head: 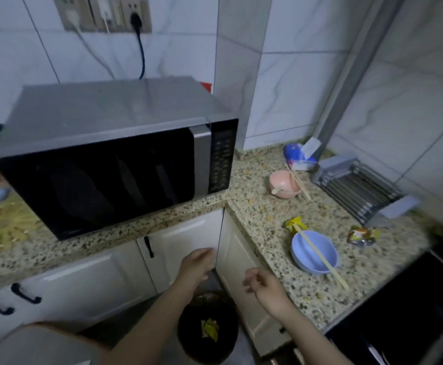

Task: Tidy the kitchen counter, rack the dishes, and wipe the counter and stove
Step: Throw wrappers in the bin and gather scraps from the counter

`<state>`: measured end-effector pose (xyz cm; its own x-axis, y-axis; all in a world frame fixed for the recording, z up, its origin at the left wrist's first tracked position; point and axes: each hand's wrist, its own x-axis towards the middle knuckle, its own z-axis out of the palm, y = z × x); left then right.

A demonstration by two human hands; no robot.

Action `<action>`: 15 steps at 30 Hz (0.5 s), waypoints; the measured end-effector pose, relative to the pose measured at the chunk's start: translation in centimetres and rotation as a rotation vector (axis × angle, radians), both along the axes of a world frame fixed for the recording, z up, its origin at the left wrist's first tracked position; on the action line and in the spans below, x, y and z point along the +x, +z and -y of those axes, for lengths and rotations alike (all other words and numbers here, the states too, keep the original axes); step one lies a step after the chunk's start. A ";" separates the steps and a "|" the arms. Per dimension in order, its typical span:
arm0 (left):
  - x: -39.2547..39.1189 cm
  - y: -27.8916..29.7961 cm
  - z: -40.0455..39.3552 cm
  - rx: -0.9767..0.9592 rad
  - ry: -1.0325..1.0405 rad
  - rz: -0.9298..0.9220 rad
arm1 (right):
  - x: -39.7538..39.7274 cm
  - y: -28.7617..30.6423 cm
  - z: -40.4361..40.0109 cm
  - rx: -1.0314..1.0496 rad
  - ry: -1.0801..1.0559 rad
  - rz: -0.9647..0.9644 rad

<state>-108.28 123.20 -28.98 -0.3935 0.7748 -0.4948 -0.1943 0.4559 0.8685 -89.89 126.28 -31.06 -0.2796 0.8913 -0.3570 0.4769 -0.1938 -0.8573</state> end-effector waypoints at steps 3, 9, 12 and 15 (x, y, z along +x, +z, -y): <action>2.3 4.7 -1.7 0.062 -0.061 0.015 | 2.3 4.5 -0.6 0.043 -0.043 -0.028; 6.0 9.2 -4.6 0.099 -0.125 -0.011 | 8.8 11.7 -4.3 0.164 -0.187 -0.038; 8.2 9.7 -6.5 0.060 -0.115 -0.043 | 12.7 13.7 -7.0 0.194 -0.271 -0.058; 9.8 10.0 -9.8 0.032 -0.159 -0.114 | 16.4 13.9 -9.2 0.196 -0.329 -0.051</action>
<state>-98.51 132.98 -18.99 -0.3176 0.8461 -0.4280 -0.0214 0.4449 0.8953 -73.51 135.47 -17.14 0.0195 0.9863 -0.1637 0.3727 -0.1591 -0.9142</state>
